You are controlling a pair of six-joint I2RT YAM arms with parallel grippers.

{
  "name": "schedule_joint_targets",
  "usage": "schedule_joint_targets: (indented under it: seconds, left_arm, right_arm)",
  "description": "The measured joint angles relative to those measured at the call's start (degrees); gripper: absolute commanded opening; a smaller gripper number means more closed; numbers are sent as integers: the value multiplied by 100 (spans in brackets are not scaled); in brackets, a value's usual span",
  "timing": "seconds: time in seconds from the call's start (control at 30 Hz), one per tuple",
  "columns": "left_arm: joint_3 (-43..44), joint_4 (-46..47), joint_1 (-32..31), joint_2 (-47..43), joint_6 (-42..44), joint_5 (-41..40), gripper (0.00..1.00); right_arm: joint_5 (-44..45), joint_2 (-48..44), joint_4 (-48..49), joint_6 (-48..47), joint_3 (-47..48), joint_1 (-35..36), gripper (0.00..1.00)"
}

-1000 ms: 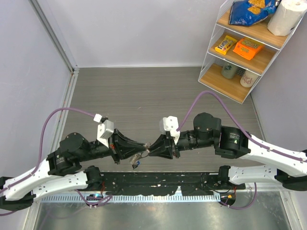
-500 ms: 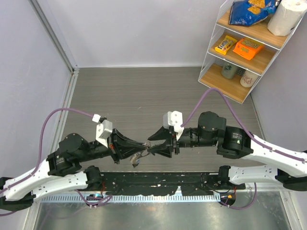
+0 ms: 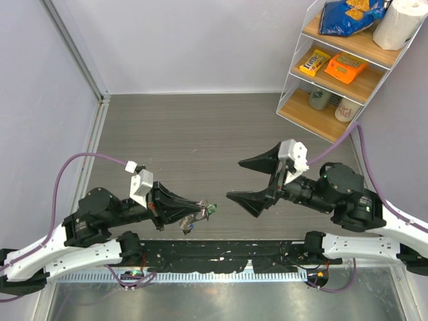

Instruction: Put the keys on the keyring

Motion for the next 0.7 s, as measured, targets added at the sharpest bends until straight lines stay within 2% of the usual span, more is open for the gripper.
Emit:
schedule_joint_targets:
  seconds: [0.2, 0.27, 0.4, 0.5, 0.7]
  left_arm:
    - [0, -50, 0, -9, 33, -17, 0]
    - [0, -103, 0, -22, 76, -57, 0]
    - [0, -122, 0, -48, 127, -168, 0]
    - [0, -122, 0, -48, 151, -275, 0]
    - [-57, -61, 0, -31, 258, -367, 0]
  right_arm:
    - [-101, -693, 396, -483, -804, 0, 95]
    - [-286, -719, 479, -595, -907, 0, 99]
    - [-800, -450, 457, -737, -935, -4, 85]
    - [-1167, -2, 278, -822, -752, -2, 79]
    - [-1429, 522, 140, -1038, -638, 35, 59]
